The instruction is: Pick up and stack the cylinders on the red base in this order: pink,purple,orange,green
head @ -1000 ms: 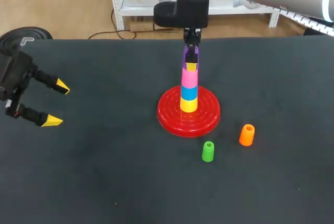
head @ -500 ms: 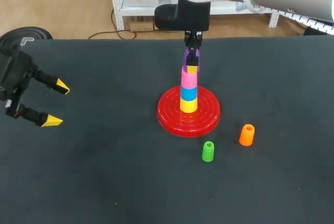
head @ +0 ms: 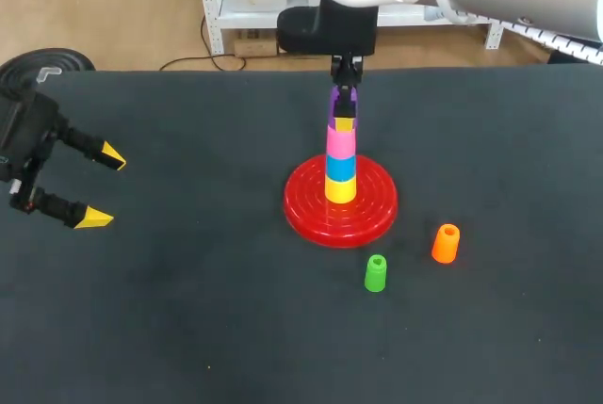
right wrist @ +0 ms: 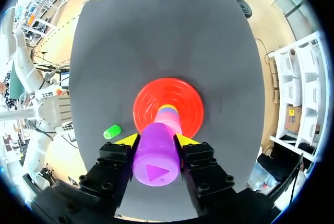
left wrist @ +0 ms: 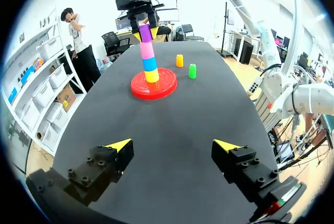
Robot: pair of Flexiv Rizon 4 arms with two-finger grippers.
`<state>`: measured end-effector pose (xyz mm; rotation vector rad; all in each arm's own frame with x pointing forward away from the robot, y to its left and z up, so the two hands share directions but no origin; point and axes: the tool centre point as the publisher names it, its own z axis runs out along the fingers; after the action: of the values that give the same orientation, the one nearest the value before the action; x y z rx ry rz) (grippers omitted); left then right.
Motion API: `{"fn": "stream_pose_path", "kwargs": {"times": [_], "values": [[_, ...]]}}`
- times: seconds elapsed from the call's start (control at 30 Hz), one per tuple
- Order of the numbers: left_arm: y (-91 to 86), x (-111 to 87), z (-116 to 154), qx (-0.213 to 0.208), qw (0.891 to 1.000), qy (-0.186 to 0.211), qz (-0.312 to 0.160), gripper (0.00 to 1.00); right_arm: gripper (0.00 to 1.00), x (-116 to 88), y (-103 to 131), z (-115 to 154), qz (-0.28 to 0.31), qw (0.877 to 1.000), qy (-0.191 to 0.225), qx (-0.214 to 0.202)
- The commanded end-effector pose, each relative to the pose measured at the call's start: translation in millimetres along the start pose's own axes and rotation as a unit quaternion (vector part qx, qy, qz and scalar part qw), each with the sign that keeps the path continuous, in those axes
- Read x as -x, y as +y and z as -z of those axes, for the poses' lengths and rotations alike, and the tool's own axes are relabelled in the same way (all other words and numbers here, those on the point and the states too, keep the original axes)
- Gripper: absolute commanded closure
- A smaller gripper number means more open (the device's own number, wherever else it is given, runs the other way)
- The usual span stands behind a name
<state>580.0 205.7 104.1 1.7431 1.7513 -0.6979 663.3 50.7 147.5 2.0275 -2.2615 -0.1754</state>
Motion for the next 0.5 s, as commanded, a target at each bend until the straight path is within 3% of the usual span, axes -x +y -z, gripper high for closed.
{"fn": "stream_pose_path", "kwargs": {"times": [0.03,0.5], "values": [[-0.5,-1.2,-0.3,0.001,1.000,-0.001,-0.001,0.00,1.00,-1.5,-2.3,-9.5,-0.001,1.000,-0.002,0.000],[-0.5,-1.2,-0.3,0.001,1.000,-0.001,-0.001,0.00,1.00,0.0,-4.9,-13.9,0.000,1.000,0.007,0.003]]}}
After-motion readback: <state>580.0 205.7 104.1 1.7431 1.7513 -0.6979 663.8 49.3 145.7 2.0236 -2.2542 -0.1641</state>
